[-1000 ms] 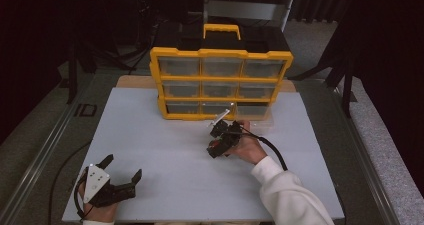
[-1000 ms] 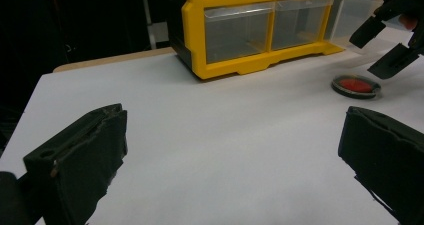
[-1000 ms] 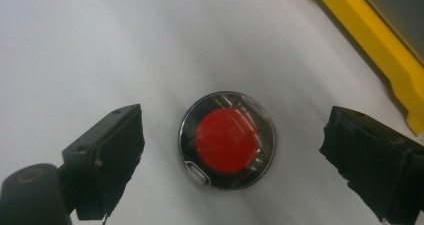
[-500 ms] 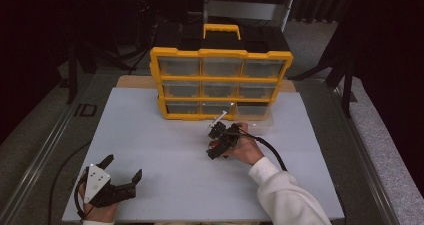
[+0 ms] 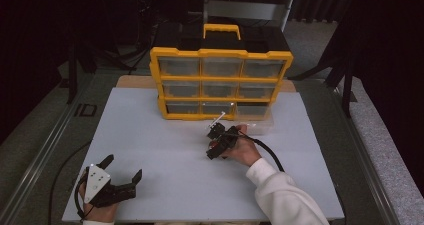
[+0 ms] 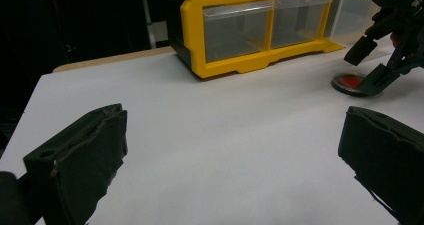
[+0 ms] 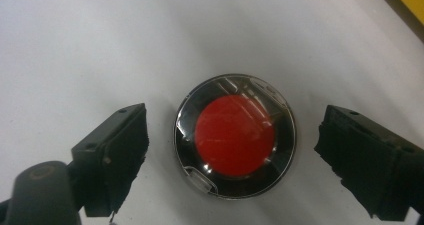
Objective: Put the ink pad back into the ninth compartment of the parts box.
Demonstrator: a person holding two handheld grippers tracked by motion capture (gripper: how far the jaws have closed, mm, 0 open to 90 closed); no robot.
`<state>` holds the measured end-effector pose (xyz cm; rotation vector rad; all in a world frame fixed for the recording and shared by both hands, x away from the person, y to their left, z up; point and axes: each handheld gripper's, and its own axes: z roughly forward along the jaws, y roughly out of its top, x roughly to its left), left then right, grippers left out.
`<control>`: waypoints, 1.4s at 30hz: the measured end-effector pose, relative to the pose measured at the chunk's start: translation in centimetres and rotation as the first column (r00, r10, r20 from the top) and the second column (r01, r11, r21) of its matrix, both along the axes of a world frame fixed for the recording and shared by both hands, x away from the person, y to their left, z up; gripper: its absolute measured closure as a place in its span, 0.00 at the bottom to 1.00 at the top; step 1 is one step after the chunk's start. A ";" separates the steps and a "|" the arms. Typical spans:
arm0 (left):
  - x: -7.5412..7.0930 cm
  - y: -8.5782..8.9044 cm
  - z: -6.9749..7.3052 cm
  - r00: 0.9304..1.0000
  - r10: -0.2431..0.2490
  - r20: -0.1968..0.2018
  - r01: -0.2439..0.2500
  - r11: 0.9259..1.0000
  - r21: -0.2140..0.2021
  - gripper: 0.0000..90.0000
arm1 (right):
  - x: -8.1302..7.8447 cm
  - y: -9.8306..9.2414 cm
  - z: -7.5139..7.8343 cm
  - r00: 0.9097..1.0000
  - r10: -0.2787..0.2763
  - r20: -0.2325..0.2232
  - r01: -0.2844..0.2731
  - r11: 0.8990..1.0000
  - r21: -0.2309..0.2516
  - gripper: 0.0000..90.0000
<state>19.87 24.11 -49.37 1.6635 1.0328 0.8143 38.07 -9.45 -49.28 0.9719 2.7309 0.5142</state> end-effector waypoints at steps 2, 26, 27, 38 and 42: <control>0.0 0.0 0.0 1.000 0.001 0.000 -0.001 1.000 0.000 0.00 | 0.0 0.0 -0.2 1.000 -0.010 -0.007 0.010 1.000 -0.001 0.14; 0.0 -0.1 0.0 1.000 -0.003 -0.003 0.003 1.000 0.006 0.00 | 0.4 -0.2 -0.7 0.997 -0.044 -0.070 0.046 0.999 0.025 0.32; 0.0 -0.1 0.0 1.000 -0.002 -0.004 0.002 1.000 0.007 0.00 | 0.4 -0.2 -0.7 0.997 -0.045 -0.070 0.047 0.999 0.026 0.32; 0.0 -0.2 0.0 1.000 0.000 -0.003 0.000 1.000 0.014 0.00 | 0.5 -0.2 -0.6 0.996 -0.023 -0.081 0.025 0.999 0.025 0.33; 0.0 -0.2 0.0 1.000 -0.001 -0.003 0.001 1.000 0.015 0.00 | 0.4 -0.1 -0.4 0.997 0.000 -0.080 0.002 1.000 0.016 0.33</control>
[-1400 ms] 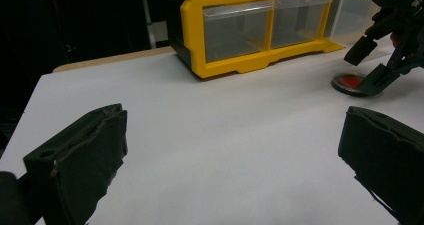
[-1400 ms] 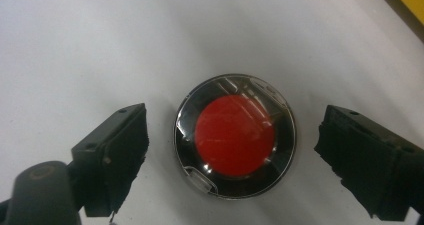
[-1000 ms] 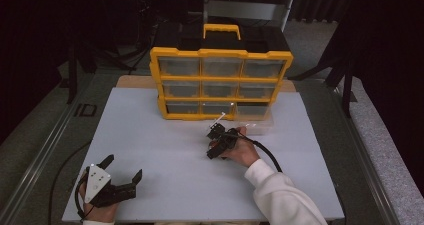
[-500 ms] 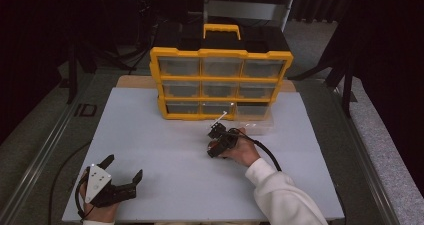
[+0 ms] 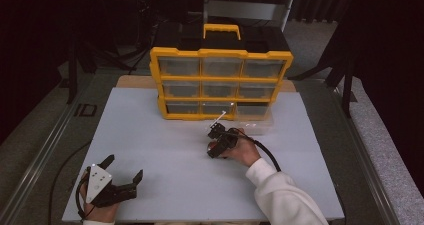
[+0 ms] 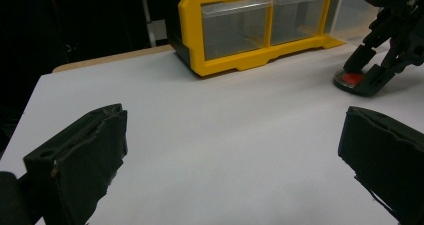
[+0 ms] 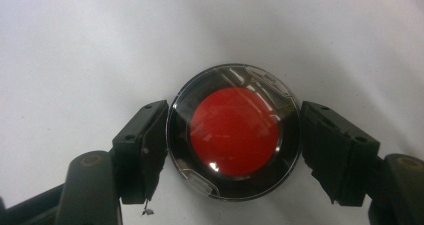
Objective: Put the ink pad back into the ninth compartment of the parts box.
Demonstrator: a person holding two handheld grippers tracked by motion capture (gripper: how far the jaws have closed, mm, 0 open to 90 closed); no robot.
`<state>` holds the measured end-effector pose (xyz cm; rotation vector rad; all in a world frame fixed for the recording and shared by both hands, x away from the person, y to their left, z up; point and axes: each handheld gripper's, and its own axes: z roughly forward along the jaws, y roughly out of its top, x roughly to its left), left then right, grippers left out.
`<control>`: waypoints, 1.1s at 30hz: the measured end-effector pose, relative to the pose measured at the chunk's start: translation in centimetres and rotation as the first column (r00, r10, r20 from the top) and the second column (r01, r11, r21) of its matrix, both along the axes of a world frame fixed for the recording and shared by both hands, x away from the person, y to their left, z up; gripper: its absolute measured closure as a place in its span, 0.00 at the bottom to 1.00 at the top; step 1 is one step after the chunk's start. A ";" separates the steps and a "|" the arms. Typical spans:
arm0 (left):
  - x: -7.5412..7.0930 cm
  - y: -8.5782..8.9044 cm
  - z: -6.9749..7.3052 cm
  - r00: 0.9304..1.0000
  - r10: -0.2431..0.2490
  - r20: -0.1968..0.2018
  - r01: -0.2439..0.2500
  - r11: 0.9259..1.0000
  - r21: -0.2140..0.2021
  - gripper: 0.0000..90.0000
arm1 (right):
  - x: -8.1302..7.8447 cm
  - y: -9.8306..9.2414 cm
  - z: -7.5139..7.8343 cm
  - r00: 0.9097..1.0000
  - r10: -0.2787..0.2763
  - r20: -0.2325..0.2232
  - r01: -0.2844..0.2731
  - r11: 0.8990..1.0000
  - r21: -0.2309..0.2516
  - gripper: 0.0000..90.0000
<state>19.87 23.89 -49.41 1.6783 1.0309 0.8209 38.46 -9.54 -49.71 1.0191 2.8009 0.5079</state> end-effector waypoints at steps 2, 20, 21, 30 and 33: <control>0.0 0.0 0.0 1.000 0.000 0.000 0.000 1.000 0.001 0.00 | -0.1 0.1 0.2 1.000 0.018 0.002 -0.018 1.000 -0.006 0.33; 0.0 0.0 0.0 1.000 -0.001 -0.001 0.001 1.000 0.001 0.00 | -0.6 0.3 2.1 0.994 0.087 0.066 -0.087 0.996 -0.008 0.33; 0.0 0.0 0.0 1.000 -0.001 -0.001 0.001 1.000 0.001 0.00 | -0.6 0.2 2.4 0.993 0.088 0.073 -0.088 0.996 -0.002 0.33; 0.0 0.0 0.0 1.000 -0.001 0.000 0.001 1.000 0.000 0.00 | -0.5 0.1 3.9 0.990 0.096 0.106 -0.098 0.995 0.020 0.33; 0.0 0.0 0.0 1.000 -0.003 -0.001 0.003 1.000 0.001 0.00 | -0.5 0.1 4.4 0.989 0.095 0.114 -0.098 0.995 0.026 0.33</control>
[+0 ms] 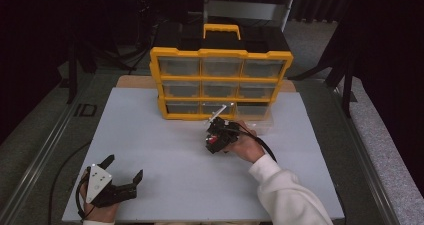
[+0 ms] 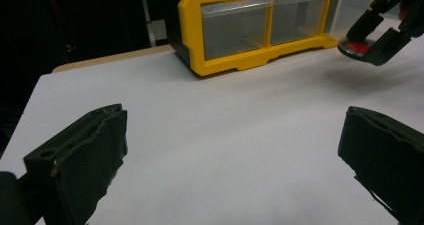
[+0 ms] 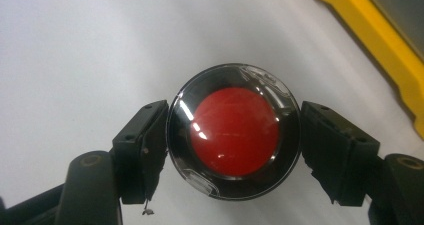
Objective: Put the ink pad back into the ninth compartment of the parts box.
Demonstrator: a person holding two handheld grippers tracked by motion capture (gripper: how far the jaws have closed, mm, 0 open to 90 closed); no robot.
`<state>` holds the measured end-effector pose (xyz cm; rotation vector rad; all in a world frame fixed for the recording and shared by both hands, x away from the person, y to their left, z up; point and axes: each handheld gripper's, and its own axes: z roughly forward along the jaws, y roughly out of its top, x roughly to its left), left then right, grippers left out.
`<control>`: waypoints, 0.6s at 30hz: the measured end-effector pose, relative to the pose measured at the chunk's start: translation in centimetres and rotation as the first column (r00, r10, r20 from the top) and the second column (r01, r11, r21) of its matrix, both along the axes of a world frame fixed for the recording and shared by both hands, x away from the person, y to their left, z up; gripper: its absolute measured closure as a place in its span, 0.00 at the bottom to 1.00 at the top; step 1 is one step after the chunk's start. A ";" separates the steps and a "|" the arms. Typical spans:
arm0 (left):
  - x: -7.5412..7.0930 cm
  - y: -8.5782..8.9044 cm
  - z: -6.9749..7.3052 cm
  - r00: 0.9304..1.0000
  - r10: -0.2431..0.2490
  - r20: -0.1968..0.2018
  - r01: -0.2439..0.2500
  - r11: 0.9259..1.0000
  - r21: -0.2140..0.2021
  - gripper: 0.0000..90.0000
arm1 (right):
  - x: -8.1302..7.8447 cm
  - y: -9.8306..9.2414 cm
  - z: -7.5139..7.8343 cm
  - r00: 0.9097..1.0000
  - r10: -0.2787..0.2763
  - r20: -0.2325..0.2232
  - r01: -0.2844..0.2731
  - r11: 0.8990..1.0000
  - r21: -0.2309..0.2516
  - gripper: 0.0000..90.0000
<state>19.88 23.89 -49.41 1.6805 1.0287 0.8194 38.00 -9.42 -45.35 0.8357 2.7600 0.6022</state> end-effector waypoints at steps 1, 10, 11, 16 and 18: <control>0.0 0.0 0.0 1.000 0.000 -0.001 0.000 1.000 0.002 0.00 | 0.0 0.0 0.3 1.000 -0.005 0.006 0.005 1.000 0.009 0.33; 0.0 0.0 0.0 1.000 0.000 -0.002 0.000 1.000 0.002 0.00 | 0.3 -0.2 1.7 1.000 -0.016 0.025 0.015 1.000 0.020 0.33; 0.0 0.0 0.0 1.000 0.000 0.000 0.000 1.000 0.001 0.00 | 0.3 -0.2 1.8 0.999 -0.018 0.027 0.017 1.000 0.021 0.33; 0.0 0.0 0.0 1.000 0.000 0.001 0.000 1.000 0.000 0.00 | 0.4 -0.2 2.5 0.999 -0.018 0.037 0.017 0.999 0.027 0.33; 0.0 0.0 0.0 1.000 0.001 0.001 -0.001 1.000 -0.001 0.00 | 0.5 -0.2 2.7 0.999 -0.019 0.041 0.018 0.999 0.028 0.33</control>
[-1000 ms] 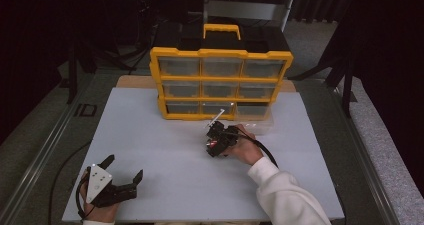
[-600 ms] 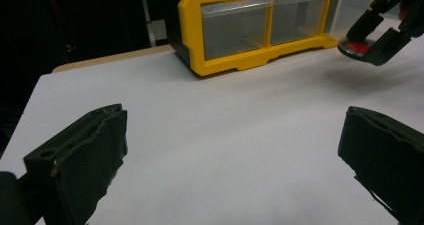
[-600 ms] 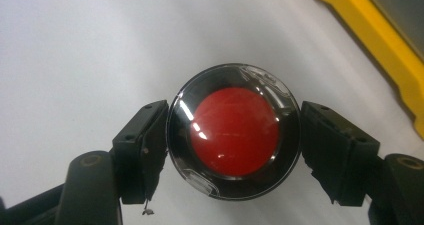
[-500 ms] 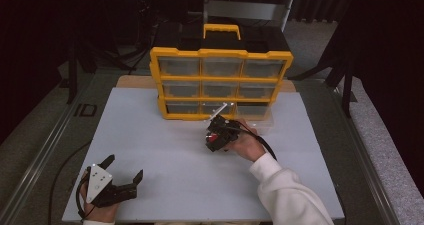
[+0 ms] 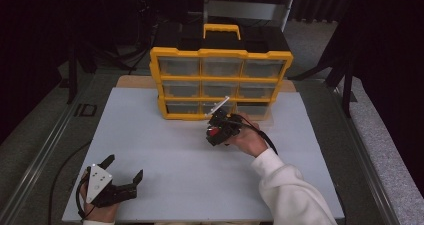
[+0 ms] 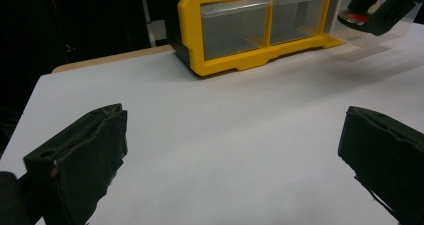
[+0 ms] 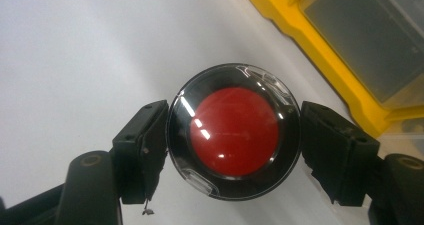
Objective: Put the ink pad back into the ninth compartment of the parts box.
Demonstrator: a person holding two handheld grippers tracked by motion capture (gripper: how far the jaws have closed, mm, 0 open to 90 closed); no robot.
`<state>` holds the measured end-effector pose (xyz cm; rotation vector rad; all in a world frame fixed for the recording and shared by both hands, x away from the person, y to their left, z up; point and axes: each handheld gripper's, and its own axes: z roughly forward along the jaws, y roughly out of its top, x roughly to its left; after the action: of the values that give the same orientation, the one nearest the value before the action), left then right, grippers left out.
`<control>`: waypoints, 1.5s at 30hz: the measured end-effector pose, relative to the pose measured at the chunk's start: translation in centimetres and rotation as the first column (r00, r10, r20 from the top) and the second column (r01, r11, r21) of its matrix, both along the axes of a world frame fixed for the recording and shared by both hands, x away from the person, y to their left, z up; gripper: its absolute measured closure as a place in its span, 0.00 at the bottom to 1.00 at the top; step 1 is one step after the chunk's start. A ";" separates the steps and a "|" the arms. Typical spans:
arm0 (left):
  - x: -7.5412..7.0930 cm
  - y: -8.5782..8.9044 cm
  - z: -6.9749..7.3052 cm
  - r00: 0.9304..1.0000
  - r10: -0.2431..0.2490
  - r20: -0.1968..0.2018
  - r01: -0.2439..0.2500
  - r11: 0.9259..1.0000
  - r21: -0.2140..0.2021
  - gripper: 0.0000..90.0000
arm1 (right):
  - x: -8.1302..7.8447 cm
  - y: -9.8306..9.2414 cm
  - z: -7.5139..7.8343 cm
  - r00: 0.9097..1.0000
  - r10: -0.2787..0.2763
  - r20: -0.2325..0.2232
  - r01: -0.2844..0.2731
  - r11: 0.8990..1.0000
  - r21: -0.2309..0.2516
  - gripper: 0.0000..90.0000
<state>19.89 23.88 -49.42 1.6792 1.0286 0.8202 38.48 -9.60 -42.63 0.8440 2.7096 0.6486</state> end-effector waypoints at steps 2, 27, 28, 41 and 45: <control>0.0 0.0 0.0 1.000 0.000 0.000 0.000 1.000 0.000 0.00 | 0.1 0.0 0.3 1.000 -0.003 0.003 0.003 1.000 0.003 0.33; 0.0 0.0 0.0 1.000 0.001 0.000 -0.001 1.000 0.002 0.00 | 1.2 -1.0 3.1 0.997 -0.058 0.042 0.055 0.997 0.052 0.33; 0.0 0.0 0.0 1.000 0.001 0.000 -0.001 1.000 0.002 0.00 | 1.2 -1.0 3.2 0.997 -0.061 0.045 0.059 0.997 0.052 0.33; 0.0 0.0 0.0 1.000 0.000 0.002 0.000 1.000 0.002 0.00 | 2.4 -2.0 4.3 0.992 -0.109 0.058 0.105 0.993 0.062 0.33; -0.1 0.0 0.0 1.000 -0.001 0.002 0.001 1.000 0.002 0.00 | 2.8 -2.5 4.5 0.990 -0.127 0.057 0.123 0.990 0.066 0.33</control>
<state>19.84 23.84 -49.39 1.6796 1.0258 0.8226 41.29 -12.09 -38.11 0.9834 2.5702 0.7225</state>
